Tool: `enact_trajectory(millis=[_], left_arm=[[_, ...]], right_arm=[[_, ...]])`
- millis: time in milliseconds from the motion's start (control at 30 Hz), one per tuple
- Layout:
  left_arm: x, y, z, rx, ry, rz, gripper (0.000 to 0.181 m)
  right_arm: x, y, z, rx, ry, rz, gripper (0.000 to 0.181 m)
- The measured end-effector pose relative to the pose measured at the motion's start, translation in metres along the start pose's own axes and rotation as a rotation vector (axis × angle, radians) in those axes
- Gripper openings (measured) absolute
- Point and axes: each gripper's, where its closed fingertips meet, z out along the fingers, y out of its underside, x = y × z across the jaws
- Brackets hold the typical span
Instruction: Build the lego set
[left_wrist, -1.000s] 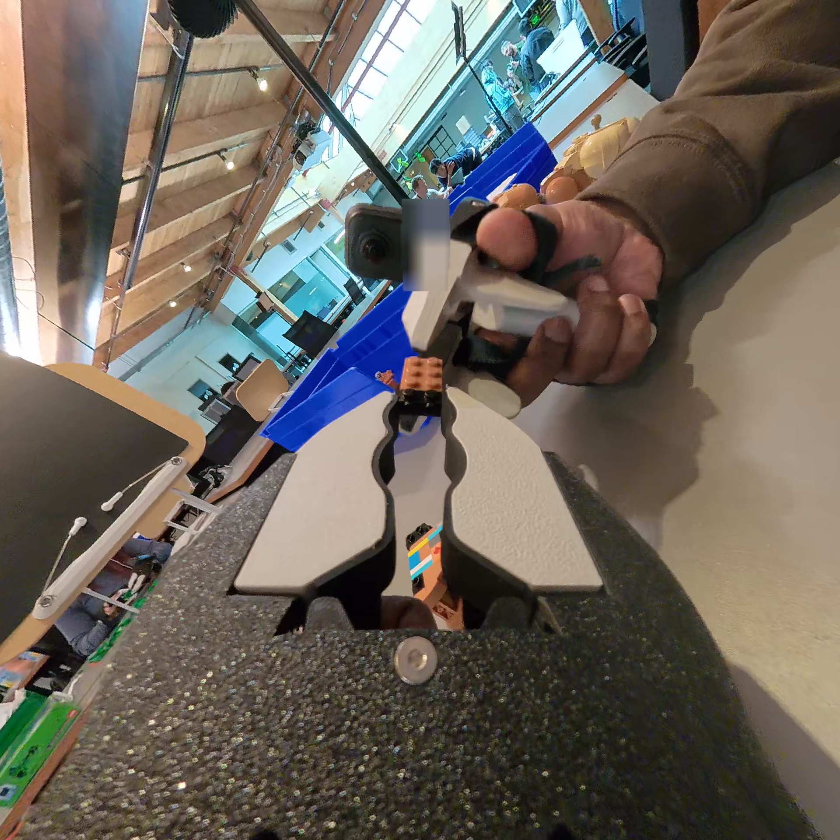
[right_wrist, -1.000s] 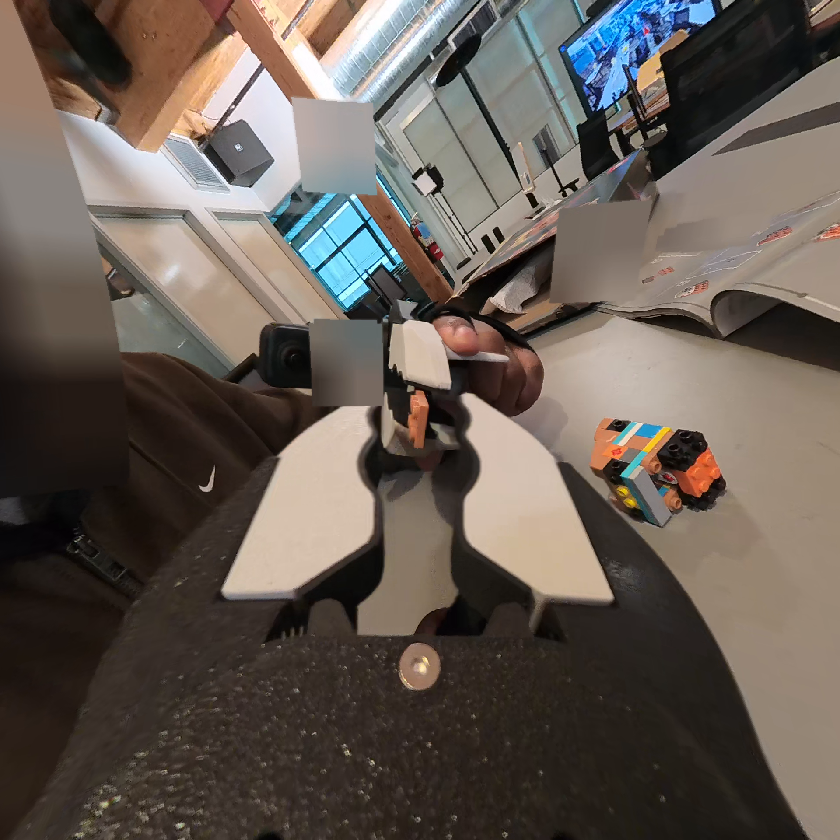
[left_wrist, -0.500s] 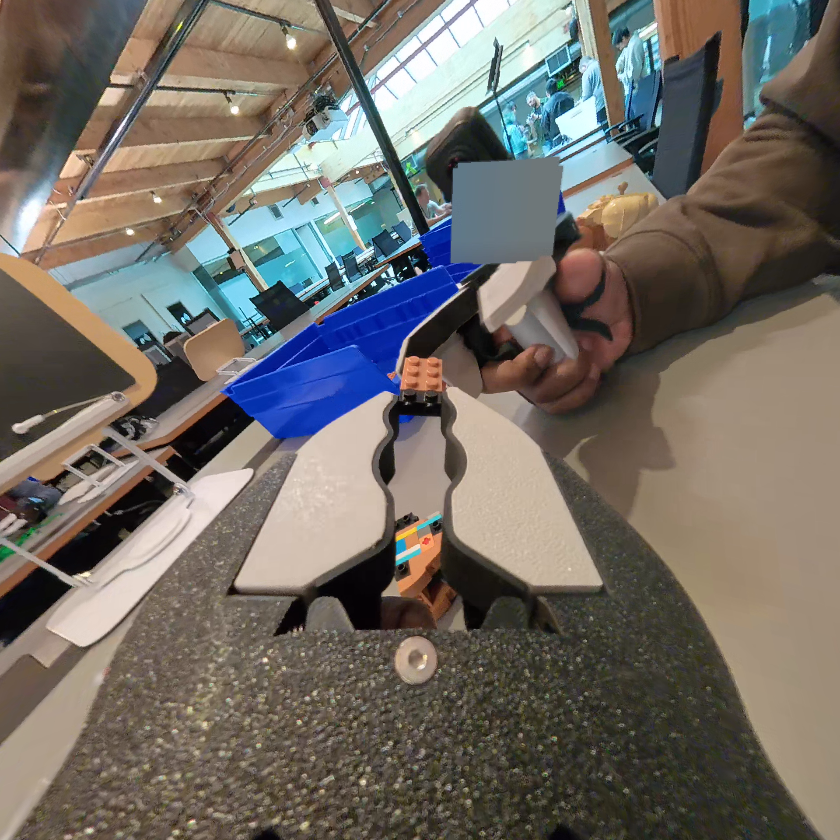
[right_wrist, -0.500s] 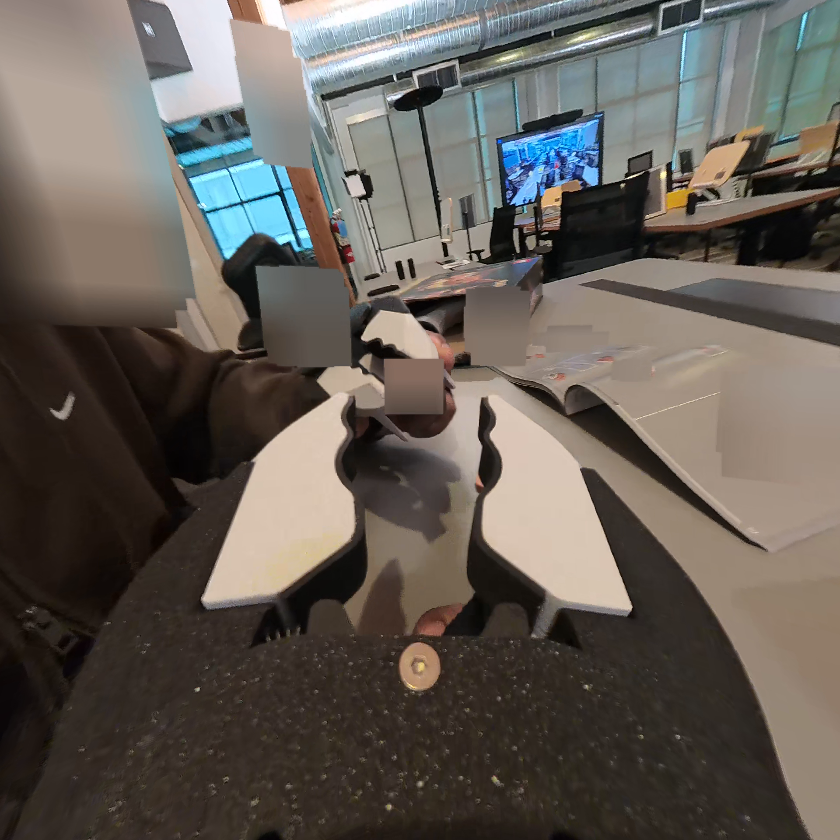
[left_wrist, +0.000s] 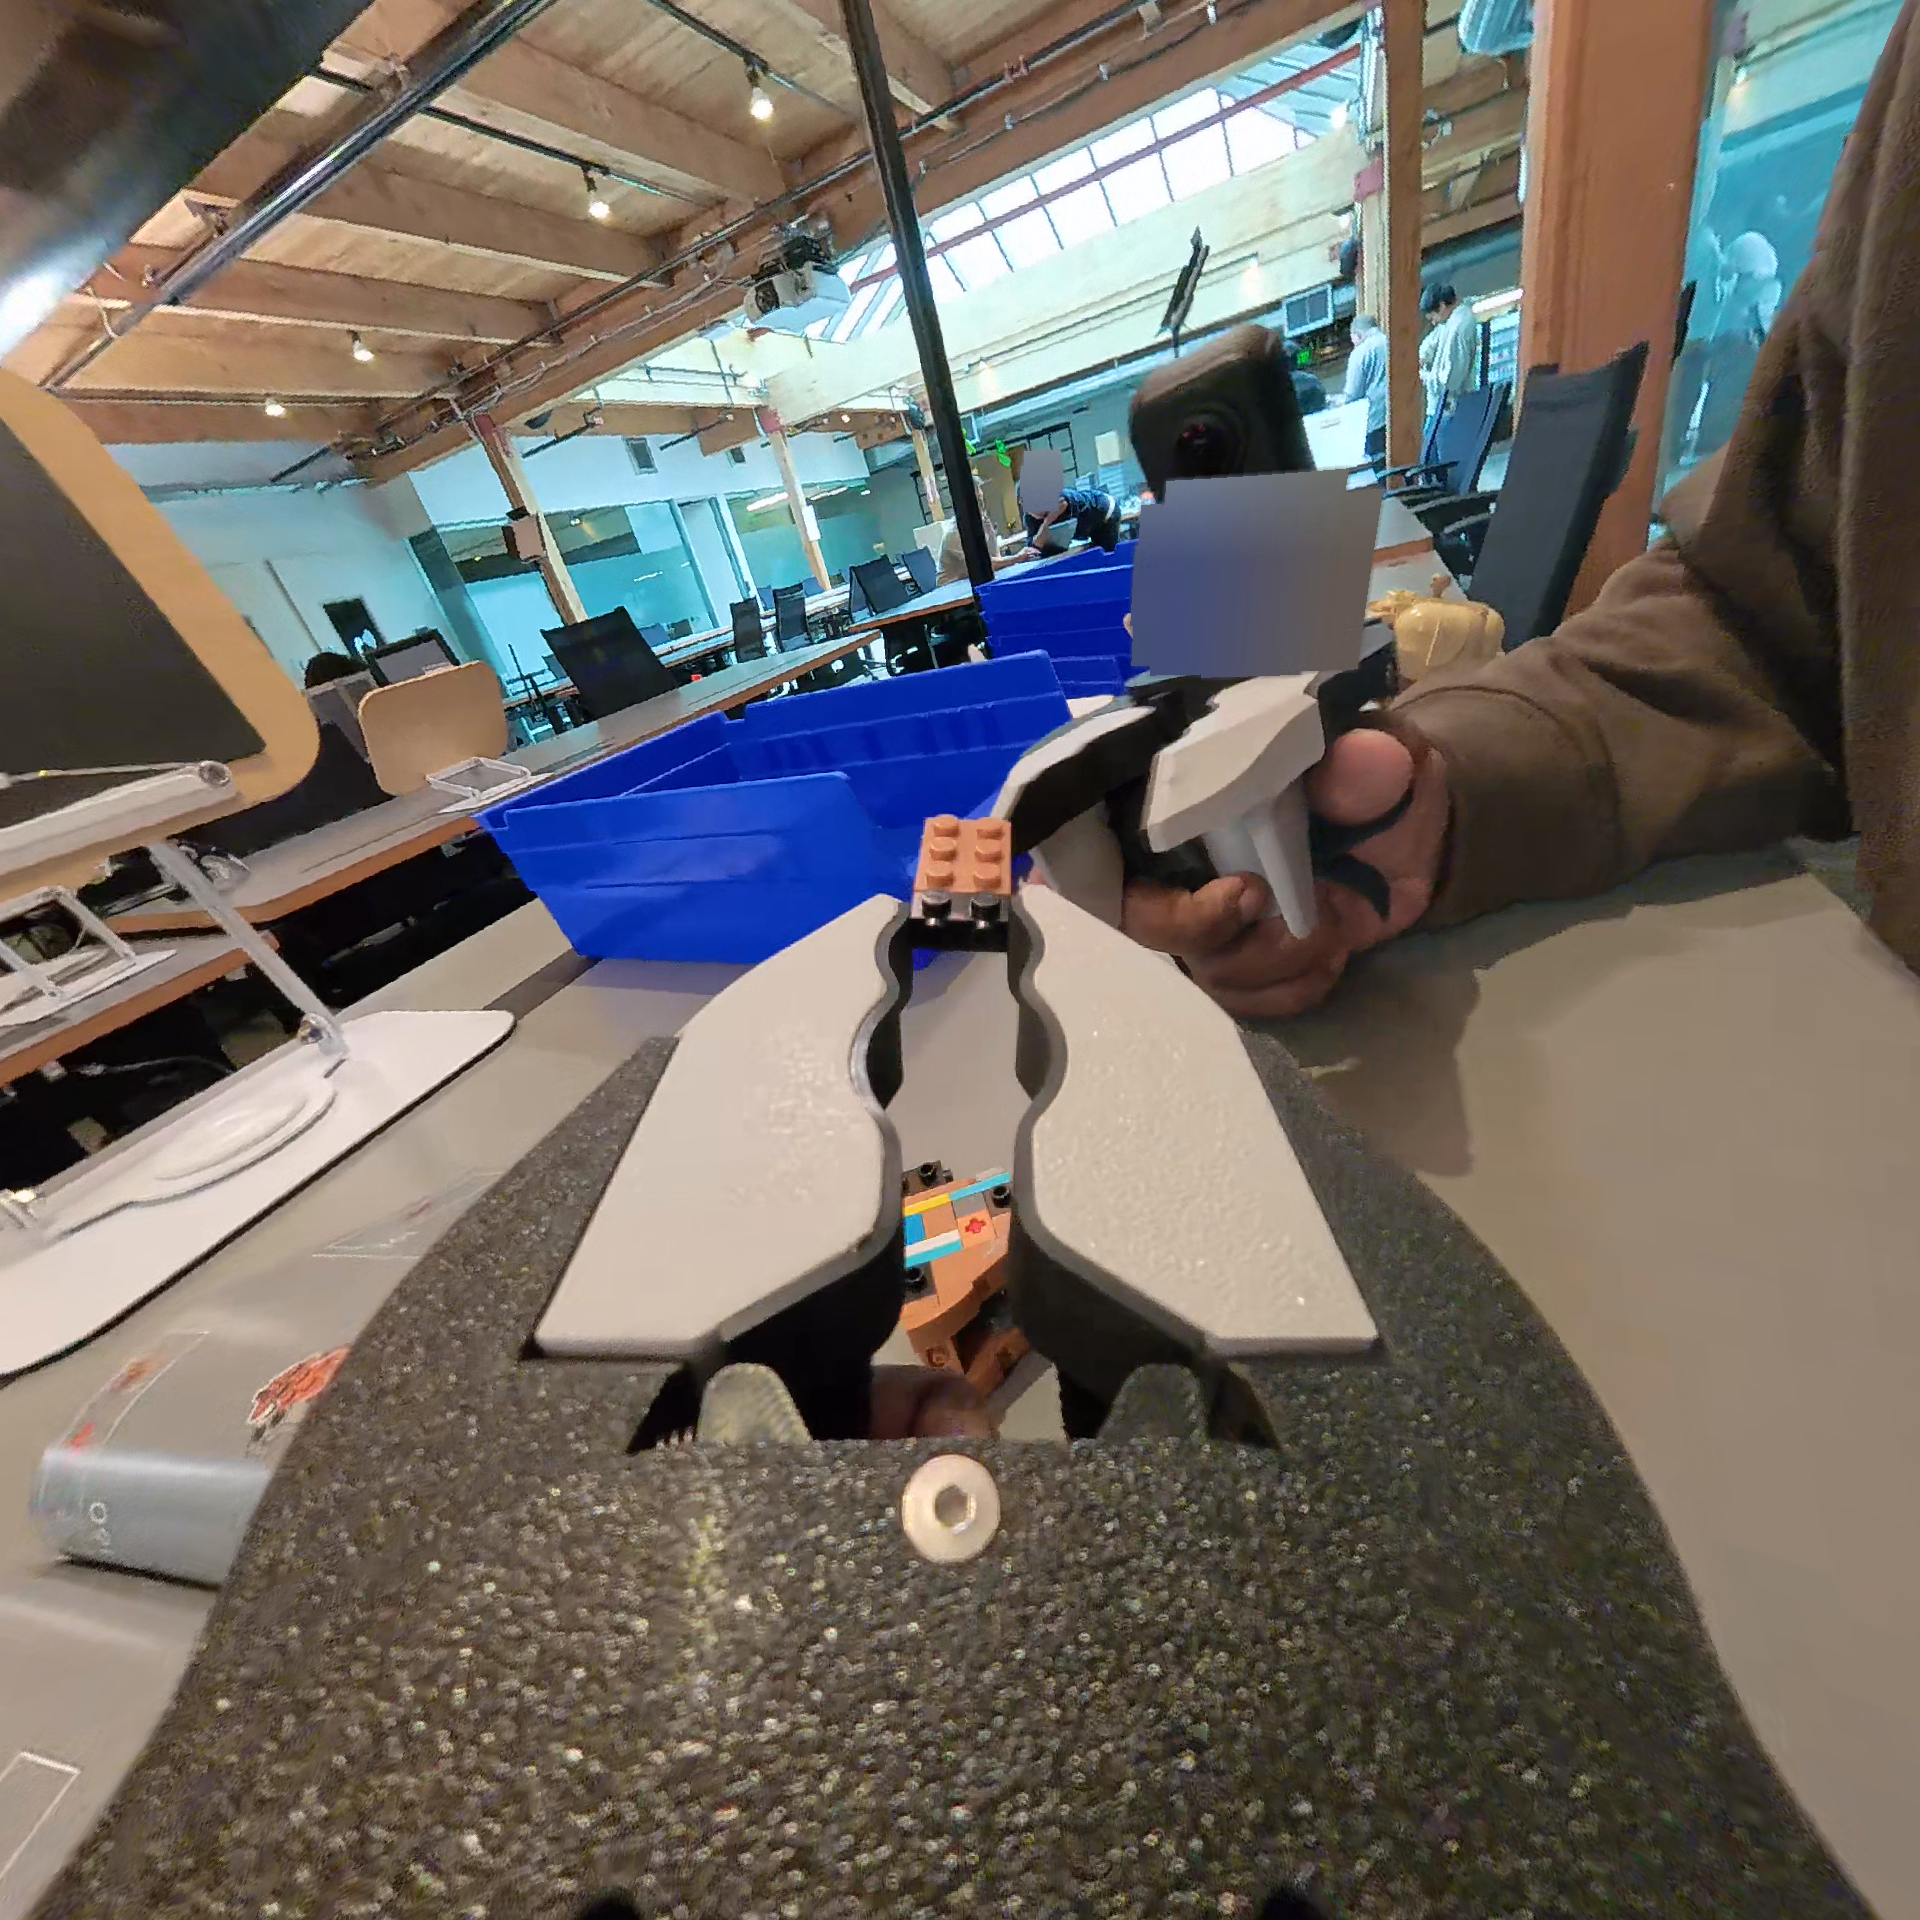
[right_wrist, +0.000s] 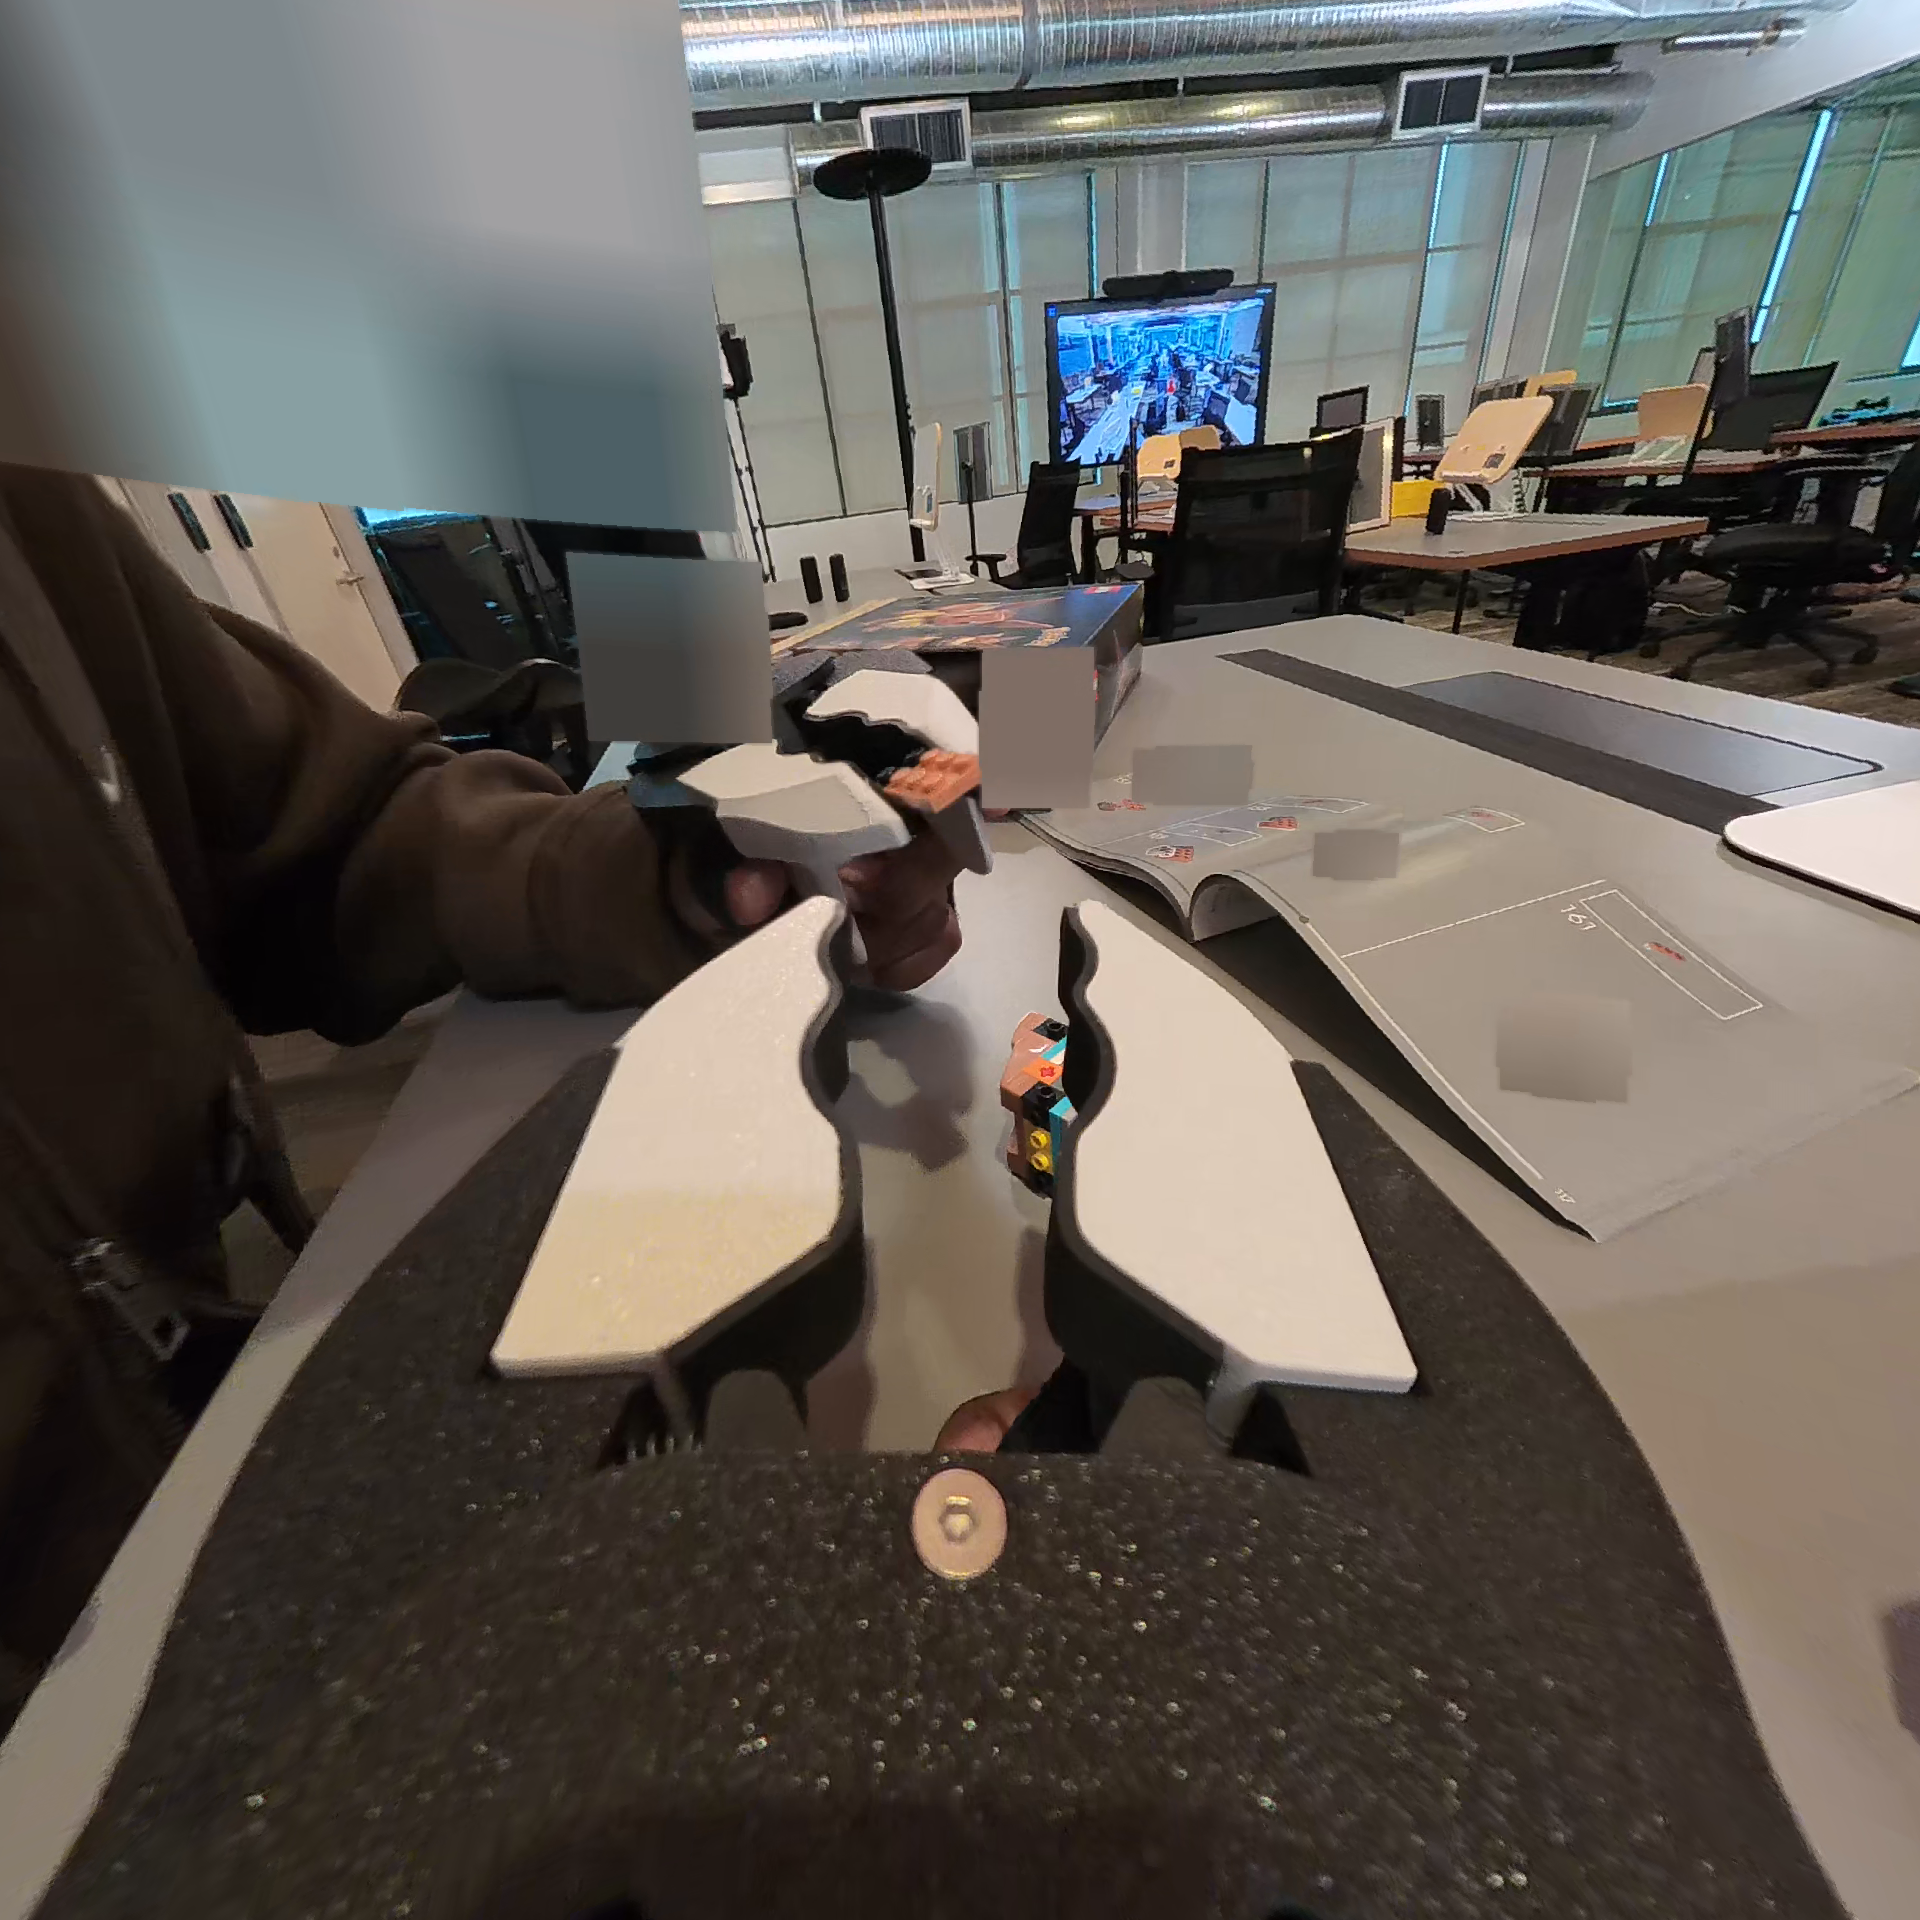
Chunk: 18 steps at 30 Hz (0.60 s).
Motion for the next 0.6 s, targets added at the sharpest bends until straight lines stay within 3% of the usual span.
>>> enact_trajectory(millis=[200,600], left_arm=[[-0.008,0.002,-0.003,0.024,-0.016,-0.103,0.017],[-0.006,-0.010,-0.007,0.050,-0.043,-0.024,0.017]], right_arm=[[0.003,-0.009,-0.009,0.085,0.022,0.048,0.032],[0.014,-0.012,-0.011,0.087,0.083,0.060,0.030]])
